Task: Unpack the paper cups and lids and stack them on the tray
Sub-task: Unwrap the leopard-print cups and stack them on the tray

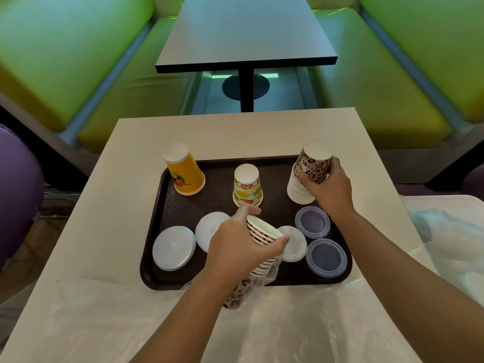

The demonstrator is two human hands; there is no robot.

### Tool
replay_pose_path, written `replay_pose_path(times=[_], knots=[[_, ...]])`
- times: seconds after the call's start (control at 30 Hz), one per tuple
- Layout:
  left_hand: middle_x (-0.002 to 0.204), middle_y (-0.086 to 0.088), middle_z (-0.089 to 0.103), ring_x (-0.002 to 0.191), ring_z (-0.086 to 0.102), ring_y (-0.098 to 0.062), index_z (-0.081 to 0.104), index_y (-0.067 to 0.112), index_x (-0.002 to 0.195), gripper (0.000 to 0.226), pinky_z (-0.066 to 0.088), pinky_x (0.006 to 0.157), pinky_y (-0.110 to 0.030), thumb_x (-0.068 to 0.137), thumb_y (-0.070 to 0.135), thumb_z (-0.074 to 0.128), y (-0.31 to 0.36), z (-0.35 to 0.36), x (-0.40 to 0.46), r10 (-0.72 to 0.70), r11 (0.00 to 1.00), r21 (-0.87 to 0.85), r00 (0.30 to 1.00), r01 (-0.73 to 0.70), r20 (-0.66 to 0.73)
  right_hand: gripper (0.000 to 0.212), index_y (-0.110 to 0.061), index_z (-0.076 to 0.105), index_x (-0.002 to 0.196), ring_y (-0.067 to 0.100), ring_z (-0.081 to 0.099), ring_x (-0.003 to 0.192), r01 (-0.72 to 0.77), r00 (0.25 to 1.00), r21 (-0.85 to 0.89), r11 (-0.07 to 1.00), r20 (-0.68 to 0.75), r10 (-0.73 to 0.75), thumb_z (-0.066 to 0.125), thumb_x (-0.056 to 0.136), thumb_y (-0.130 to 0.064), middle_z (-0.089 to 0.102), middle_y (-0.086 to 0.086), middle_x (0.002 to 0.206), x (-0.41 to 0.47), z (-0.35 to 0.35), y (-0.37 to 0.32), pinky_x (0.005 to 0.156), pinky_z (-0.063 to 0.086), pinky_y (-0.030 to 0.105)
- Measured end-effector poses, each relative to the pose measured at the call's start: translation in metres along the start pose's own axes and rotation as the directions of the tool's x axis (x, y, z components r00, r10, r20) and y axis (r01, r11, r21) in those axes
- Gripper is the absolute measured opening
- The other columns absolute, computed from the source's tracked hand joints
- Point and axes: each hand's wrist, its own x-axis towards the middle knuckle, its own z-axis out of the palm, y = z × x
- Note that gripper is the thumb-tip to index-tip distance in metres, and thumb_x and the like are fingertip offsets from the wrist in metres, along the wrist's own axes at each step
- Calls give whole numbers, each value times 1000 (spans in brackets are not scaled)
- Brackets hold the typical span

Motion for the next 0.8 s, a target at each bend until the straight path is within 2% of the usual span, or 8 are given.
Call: replay_pose_path(times=[0.17, 0.27, 0.4, 0.47, 0.53, 0.67, 0.73, 0.8], knots=[[96, 17, 51, 86, 49, -1, 43, 34, 123, 67, 41, 67, -7, 68, 59, 72, -1, 0, 1, -5, 1000, -3, 1000, 5, -7, 68, -8, 46, 126, 27, 52, 117, -26, 1000, -7, 1000, 13, 27, 80, 72, -33, 57, 10, 126, 0, 3, 3, 93, 44, 35], [99, 16, 50, 91, 48, -3, 42, 33, 125, 69, 39, 67, -6, 68, 59, 72, 1, 0, 0, -18, 1000, -2, 1000, 18, 7, 71, -7, 46, 127, 30, 49, 121, -43, 998, -93, 995, -58, 38, 79, 72, -38, 56, 11, 128, -7, -1, 2, 103, 38, 44], [101, 17, 49, 95, 49, -3, 39, 34, 127, 75, 41, 70, -10, 66, 61, 73, 1, -1, -4, -27, 1000, -12, 1000, 27, 12, 65, -8, 47, 127, 12, 44, 119, 246, 939, 18, 969, -250, -234, 65, 79, -48, 52, 6, 127, -41, -16, -23, 105, 31, 28], [103, 16, 49, 98, 49, -3, 37, 34, 129, 77, 42, 74, -15, 66, 61, 74, 0, -2, -7, -31, 999, -11, 999, 31, 12, 57, -14, 48, 126, 6, 47, 115, 311, 948, 179, 934, -129, -291, 63, 80, -45, 51, 1, 123, -62, -21, -39, 99, 37, 19], [108, 15, 51, 101, 49, -4, 36, 32, 130, 80, 44, 79, -19, 65, 59, 75, 1, -4, -11, -32, 999, -28, 999, 32, 23, 53, -26, 47, 126, 4, 50, 115, 251, 945, 261, 932, 142, -294, 66, 80, -46, 53, -8, 123, -82, -24, -56, 95, 42, 19], [115, 7, 59, 102, 56, -7, 36, 25, 133, 78, 51, 85, -25, 70, 47, 77, 6, -4, -17, 32, 999, -22, 999, -32, 1, 71, -38, 34, 137, -1, 49, 115, -101, 704, 213, 972, 705, -82, 67, 75, -47, 48, -23, 122, -110, -24, -71, 93, 46, 21], [114, 5, 61, 99, 58, -7, 36, 22, 133, 76, 51, 83, -24, 73, 39, 78, 8, -4, -19, 53, 999, 0, 998, -53, -25, 70, -40, 38, 136, 3, 56, 110, -188, 654, 197, 962, 756, -27, 69, 74, -49, 54, -21, 120, -120, -22, -71, 90, 52, 26], [114, 4, 59, 102, 58, -9, 35, 22, 131, 79, 52, 84, -26, 69, 36, 81, 9, -4, -21, 50, 998, -26, 998, -51, -31, 54, -42, 45, 125, 3, 57, 104, -232, 700, 238, 943, 714, -8, 71, 78, -42, 56, -21, 114, -126, -23, -73, 84, 55, 23]])
